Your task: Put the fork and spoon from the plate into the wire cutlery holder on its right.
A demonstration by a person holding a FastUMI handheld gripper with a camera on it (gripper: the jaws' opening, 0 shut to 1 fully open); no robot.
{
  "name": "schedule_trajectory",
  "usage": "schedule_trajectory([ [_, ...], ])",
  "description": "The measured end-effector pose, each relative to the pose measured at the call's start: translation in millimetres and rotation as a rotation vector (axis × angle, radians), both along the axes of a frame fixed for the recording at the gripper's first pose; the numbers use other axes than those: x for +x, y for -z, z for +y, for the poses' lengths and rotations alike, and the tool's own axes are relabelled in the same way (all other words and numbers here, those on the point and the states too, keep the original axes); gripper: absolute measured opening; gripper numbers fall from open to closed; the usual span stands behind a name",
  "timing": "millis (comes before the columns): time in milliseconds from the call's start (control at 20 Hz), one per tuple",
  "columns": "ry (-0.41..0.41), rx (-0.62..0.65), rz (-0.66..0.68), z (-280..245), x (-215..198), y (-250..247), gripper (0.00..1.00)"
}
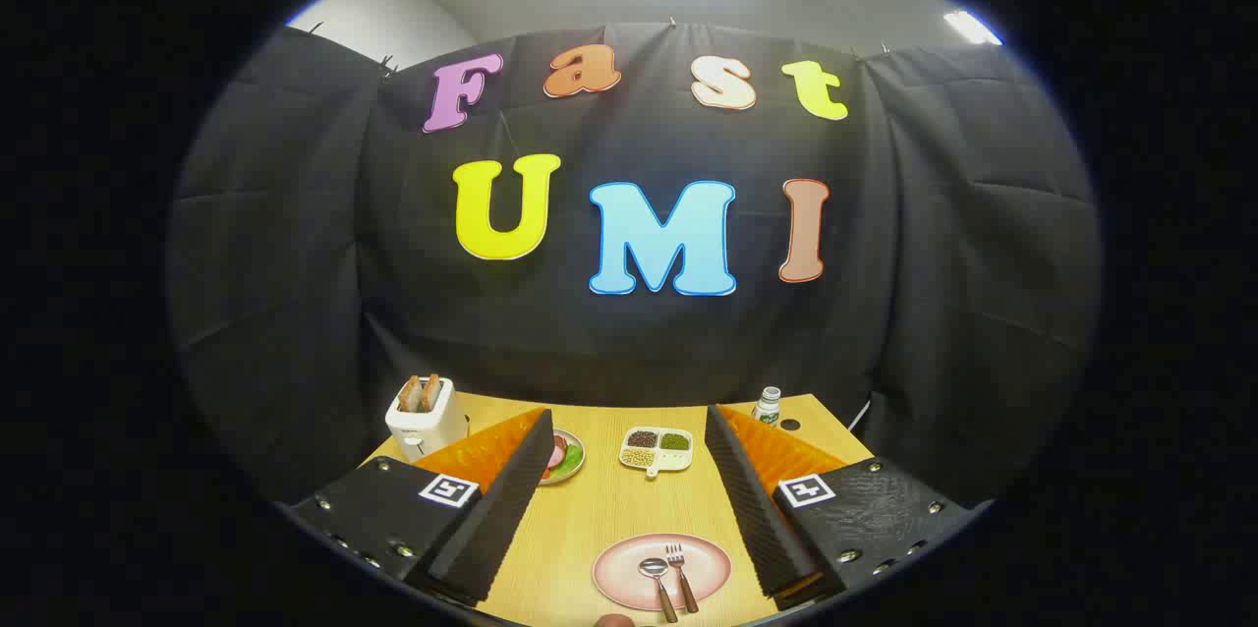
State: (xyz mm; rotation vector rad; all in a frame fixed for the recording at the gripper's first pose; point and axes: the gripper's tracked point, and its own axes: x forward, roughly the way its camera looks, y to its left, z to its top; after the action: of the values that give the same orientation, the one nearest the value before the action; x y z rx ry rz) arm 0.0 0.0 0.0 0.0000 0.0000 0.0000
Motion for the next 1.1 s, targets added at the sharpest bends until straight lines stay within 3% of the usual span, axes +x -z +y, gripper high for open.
schedule_trajectory([
  [750,0.034,0.018,0.060,-12.4,9.7,16.2,0.96],
  [950,0.097,-0.048,0.151,-29.7,13.8,42.3,0.95],
  [1100,0.185,-0.103,0.299,-49.5,20.2,85.0,0.96],
])
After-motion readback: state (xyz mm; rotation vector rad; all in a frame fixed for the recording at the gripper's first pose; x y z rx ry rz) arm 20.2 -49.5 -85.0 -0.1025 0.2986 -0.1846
